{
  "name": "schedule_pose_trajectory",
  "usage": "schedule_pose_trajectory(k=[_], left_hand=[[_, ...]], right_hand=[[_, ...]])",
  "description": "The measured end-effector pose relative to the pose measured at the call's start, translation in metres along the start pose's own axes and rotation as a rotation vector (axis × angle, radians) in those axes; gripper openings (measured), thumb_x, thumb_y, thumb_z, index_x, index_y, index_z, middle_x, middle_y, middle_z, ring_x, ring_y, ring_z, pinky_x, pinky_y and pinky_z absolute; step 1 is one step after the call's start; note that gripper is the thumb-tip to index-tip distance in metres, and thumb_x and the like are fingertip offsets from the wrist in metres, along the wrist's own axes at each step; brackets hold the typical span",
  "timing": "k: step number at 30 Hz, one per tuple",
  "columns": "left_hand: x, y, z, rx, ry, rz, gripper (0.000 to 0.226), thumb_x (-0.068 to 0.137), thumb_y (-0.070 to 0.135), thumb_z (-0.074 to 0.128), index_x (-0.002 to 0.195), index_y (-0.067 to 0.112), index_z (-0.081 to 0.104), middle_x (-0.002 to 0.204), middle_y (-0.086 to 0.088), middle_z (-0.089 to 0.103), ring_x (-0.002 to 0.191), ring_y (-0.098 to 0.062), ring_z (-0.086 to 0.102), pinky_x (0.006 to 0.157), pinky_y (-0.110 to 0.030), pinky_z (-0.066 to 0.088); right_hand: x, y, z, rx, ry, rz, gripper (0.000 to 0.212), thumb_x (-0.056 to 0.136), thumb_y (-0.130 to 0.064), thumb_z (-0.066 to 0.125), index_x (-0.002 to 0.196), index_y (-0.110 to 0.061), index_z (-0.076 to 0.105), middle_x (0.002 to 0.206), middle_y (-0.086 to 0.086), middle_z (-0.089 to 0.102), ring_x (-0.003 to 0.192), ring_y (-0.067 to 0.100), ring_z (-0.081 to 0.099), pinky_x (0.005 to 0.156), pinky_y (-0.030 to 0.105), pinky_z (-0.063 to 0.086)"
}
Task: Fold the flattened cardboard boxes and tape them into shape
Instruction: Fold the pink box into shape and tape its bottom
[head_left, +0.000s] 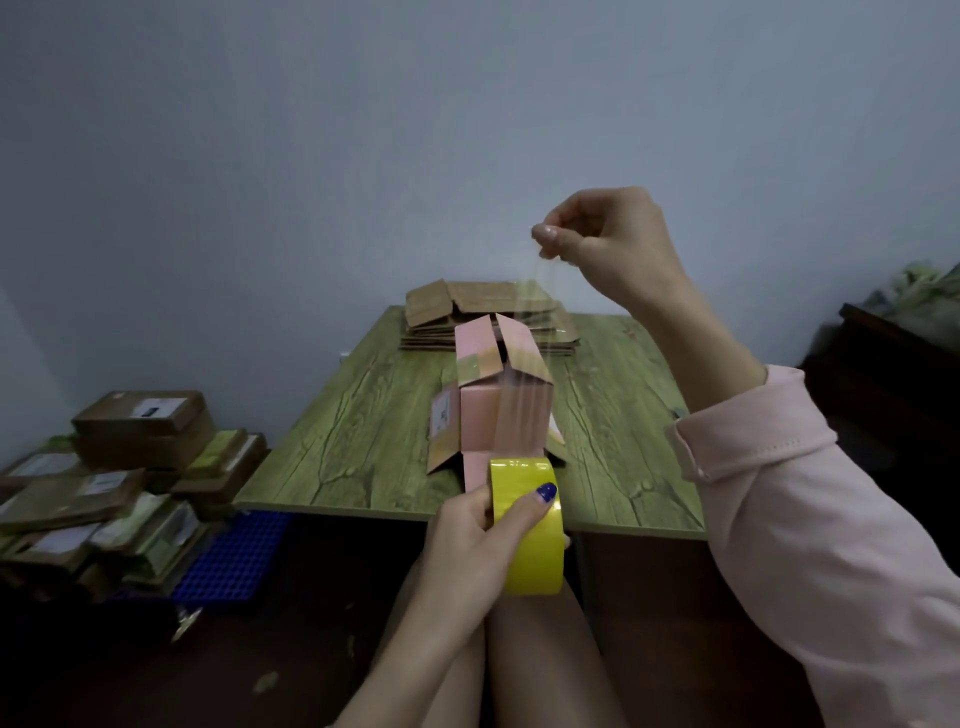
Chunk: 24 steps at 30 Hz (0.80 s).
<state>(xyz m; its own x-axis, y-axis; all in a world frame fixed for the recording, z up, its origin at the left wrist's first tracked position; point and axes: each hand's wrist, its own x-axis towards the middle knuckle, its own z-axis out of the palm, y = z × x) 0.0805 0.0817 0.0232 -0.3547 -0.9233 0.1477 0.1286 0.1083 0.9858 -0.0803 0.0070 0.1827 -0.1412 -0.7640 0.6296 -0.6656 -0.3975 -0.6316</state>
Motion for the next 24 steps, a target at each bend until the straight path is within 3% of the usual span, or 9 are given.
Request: schedule_pose_trajectory(k=[6, 10, 15, 17, 20, 24], left_hand=[[-0.001, -0.005, -0.002, -0.068, 0.034, -0.131, 0.026, 0.089, 0.02, 0.059, 0.077, -0.002, 0.068, 0.066, -0.016, 0.071, 0.058, -0.02, 0.068, 0.055, -0.028, 0.053], [0.012, -0.001, -0.003, -0.063, -0.009, -0.087, 0.019, 0.088, 0.022, 0.061, 0.083, 0.005, 0.068, 0.07, -0.012, 0.072, 0.063, -0.016, 0.07, 0.054, -0.025, 0.053], [0.025, -0.008, 0.0, -0.084, -0.06, -0.115, 0.048, 0.072, 0.045, 0.069, 0.091, 0.001, 0.068, 0.084, -0.015, 0.069, 0.079, -0.028, 0.067, 0.079, -0.048, 0.054], [0.031, -0.011, 0.0, -0.097, -0.027, -0.111, 0.043, 0.07, 0.043, 0.064, 0.091, 0.006, 0.069, 0.082, -0.011, 0.07, 0.077, -0.022, 0.068, 0.077, -0.04, 0.055], [0.039, -0.011, -0.002, -0.021, -0.004, -0.082, 0.034, 0.07, 0.043, 0.061, 0.075, 0.01, 0.064, 0.066, 0.0, 0.062, 0.063, -0.01, 0.061, 0.059, -0.018, 0.048], [0.042, -0.004, -0.005, 0.024, 0.009, -0.013, 0.024, 0.082, 0.033, 0.061, 0.071, 0.012, 0.065, 0.062, 0.005, 0.062, 0.058, -0.006, 0.059, 0.054, -0.016, 0.046]], right_hand=[[0.008, -0.016, 0.003, -0.009, 0.087, -0.065, 0.013, 0.085, -0.018, 0.068, 0.072, -0.02, 0.065, 0.064, -0.011, 0.065, 0.058, -0.005, 0.058, 0.07, 0.025, 0.052], [0.019, -0.022, 0.0, 0.011, 0.056, -0.093, 0.017, 0.085, -0.021, 0.068, 0.069, -0.026, 0.063, 0.067, -0.01, 0.067, 0.069, 0.004, 0.064, 0.076, 0.035, 0.055], [0.028, -0.024, -0.003, 0.013, 0.017, -0.119, 0.014, 0.082, -0.029, 0.072, 0.069, -0.029, 0.065, 0.071, -0.013, 0.064, 0.071, 0.009, 0.061, 0.071, 0.027, 0.05], [0.029, -0.024, -0.003, 0.014, 0.006, -0.128, 0.014, 0.082, -0.029, 0.072, 0.07, -0.029, 0.065, 0.071, -0.014, 0.063, 0.071, 0.01, 0.06, 0.07, 0.026, 0.049], [0.029, -0.024, -0.006, 0.02, 0.001, -0.142, 0.011, 0.082, -0.029, 0.071, 0.073, -0.027, 0.066, 0.072, -0.013, 0.064, 0.072, 0.01, 0.059, 0.076, 0.032, 0.052], [0.032, -0.03, -0.014, 0.045, 0.029, -0.161, 0.01, 0.083, -0.028, 0.071, 0.074, -0.025, 0.066, 0.071, -0.012, 0.064, 0.07, 0.008, 0.059, 0.075, 0.032, 0.053]])
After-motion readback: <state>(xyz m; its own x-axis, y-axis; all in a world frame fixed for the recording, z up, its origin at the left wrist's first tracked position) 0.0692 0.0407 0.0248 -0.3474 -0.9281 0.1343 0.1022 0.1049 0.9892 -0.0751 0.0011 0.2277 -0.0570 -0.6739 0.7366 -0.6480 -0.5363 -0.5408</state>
